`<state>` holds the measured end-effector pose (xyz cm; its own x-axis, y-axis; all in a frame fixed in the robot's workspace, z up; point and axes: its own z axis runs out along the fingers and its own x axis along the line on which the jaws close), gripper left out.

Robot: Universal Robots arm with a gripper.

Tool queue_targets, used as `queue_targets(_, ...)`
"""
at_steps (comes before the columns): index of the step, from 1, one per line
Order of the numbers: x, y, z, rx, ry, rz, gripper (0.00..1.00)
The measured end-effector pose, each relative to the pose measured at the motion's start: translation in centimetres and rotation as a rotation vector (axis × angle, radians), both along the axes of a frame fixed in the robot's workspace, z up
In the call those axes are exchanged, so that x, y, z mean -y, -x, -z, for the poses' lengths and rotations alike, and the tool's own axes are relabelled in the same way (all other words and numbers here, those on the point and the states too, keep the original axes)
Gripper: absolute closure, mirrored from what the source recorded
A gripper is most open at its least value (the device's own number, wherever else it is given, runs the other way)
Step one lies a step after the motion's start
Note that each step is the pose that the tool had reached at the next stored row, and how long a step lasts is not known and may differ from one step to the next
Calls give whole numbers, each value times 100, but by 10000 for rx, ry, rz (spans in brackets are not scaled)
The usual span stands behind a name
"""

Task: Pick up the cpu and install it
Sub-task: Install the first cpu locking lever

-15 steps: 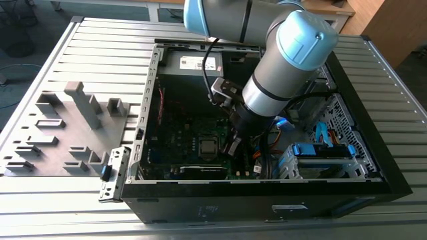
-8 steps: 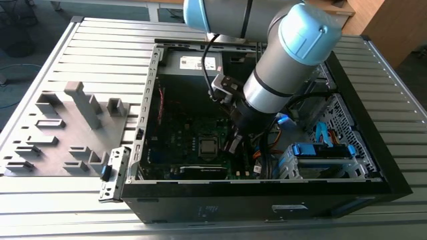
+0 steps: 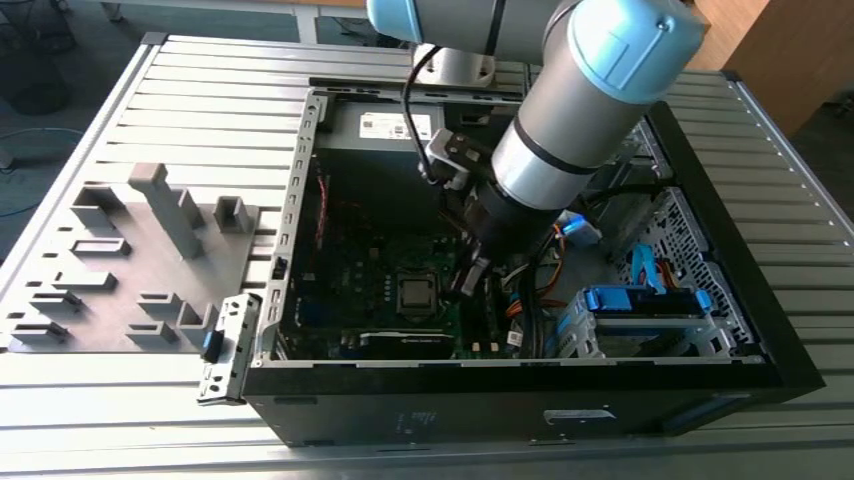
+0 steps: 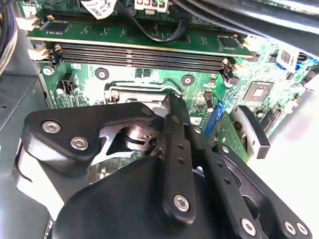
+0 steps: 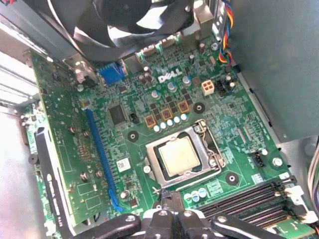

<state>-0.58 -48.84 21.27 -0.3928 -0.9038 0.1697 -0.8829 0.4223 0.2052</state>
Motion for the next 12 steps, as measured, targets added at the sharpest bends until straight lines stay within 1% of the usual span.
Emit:
queue_targets(2,-1,42,3,0,3,0,89)
queue_targets(5,-3,148,15,0,3,1,89)
queue_targets(7,-3,204,21,-1,4,1,89)
queue_targets(10,-8,247,23,0,-19,1,89)
queue_targets(12,-17,255,11,1,-33,1,89)
